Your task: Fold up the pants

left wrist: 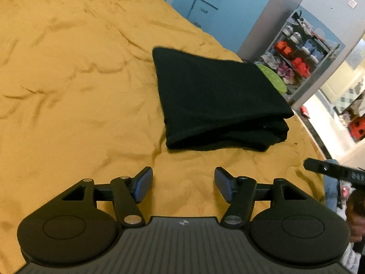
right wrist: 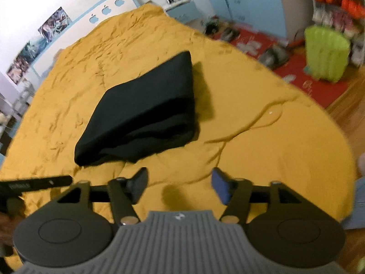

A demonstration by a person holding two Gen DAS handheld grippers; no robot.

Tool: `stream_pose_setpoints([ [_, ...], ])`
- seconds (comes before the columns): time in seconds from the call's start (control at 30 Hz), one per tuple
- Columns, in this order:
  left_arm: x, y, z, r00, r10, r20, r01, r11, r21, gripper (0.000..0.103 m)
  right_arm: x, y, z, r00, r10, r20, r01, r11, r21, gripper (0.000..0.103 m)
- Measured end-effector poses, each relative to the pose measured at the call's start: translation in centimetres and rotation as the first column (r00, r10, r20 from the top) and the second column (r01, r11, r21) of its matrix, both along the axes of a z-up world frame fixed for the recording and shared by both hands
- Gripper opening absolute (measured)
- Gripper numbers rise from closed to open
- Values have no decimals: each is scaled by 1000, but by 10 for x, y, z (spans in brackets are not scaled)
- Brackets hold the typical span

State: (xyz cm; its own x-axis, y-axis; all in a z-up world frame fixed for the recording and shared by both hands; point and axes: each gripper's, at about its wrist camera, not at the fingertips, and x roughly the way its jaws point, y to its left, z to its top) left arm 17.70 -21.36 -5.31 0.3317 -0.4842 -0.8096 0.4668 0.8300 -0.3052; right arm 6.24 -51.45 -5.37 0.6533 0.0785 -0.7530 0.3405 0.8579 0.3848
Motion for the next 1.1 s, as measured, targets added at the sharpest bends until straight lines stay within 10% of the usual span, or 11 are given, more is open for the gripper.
stream_pose_setpoints([
  [0.07, -9, 2, 15, 999, 0, 44, -1, 1000, 15, 79, -8, 18, 14, 1000, -2, 14, 3, 998, -64, 83],
  [0.6, -56, 2, 81, 981, 72, 178, -84, 995, 59, 92, -34, 133, 119, 989, -135, 66, 148, 945, -293, 82],
  [1.1, -77, 0, 95, 964, 93, 249, -115, 991, 74, 93, -39, 169, 139, 986, -163, 39, 166, 904, -394, 82],
])
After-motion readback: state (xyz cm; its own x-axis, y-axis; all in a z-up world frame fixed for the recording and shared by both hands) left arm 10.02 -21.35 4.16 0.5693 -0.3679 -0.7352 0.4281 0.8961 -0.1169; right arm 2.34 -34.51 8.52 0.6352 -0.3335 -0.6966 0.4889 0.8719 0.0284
